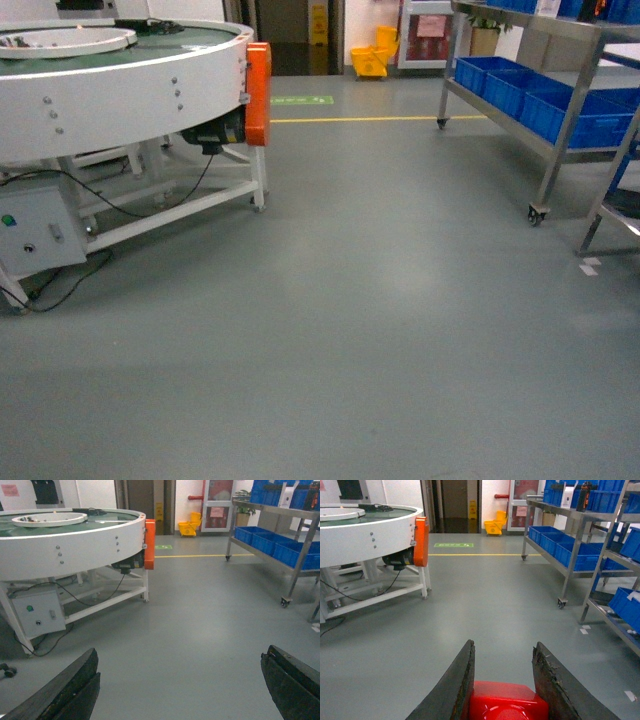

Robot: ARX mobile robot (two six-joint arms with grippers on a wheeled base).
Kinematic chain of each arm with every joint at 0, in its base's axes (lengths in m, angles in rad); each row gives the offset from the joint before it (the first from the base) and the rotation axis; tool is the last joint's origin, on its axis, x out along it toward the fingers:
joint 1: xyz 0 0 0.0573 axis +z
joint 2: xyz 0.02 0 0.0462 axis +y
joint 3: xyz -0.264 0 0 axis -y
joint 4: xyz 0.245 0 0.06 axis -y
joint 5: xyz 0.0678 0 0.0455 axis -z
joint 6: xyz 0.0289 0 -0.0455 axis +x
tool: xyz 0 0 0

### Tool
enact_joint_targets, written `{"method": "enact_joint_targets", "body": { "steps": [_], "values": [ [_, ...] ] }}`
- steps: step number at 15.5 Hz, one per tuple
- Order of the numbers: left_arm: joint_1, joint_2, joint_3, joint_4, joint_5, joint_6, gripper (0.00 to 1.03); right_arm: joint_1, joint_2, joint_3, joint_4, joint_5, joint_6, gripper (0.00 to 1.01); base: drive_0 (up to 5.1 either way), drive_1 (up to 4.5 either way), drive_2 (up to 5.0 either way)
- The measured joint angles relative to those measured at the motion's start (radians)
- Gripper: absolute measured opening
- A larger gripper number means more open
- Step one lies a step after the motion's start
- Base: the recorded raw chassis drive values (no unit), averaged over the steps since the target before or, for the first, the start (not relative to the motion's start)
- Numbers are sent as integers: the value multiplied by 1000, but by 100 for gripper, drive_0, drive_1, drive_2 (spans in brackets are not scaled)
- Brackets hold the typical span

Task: Pick red block from blue box to shelf

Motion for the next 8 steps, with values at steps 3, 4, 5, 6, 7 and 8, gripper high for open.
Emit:
{"method": "enact_joint_targets", "body": {
  "steps": [3, 4, 5, 6, 7, 8],
  "values": [
    [0, 0, 0, 2, 0, 0, 98, 0, 0, 0, -1, 0, 0, 28, -2, 396, -400],
    [0, 0, 0, -2, 0, 0, 98, 0, 0, 0, -1, 0, 0, 28, -1, 398, -399],
    [0, 0, 0, 2, 0, 0, 98, 0, 0, 0, 1, 0, 0, 28, -1, 398, -399],
    [0, 0, 0, 0, -2, 0, 98, 0, 0, 0, 0, 0, 0, 28, -1, 398, -399],
    [0, 0, 0, 2, -1, 0, 98, 0, 0, 0, 4, 0, 0, 28, 1, 401, -399],
    [0, 0, 0, 2, -1, 0, 98, 0, 0, 0, 2, 0, 0, 28, 1, 401, -399]
  ]
}}
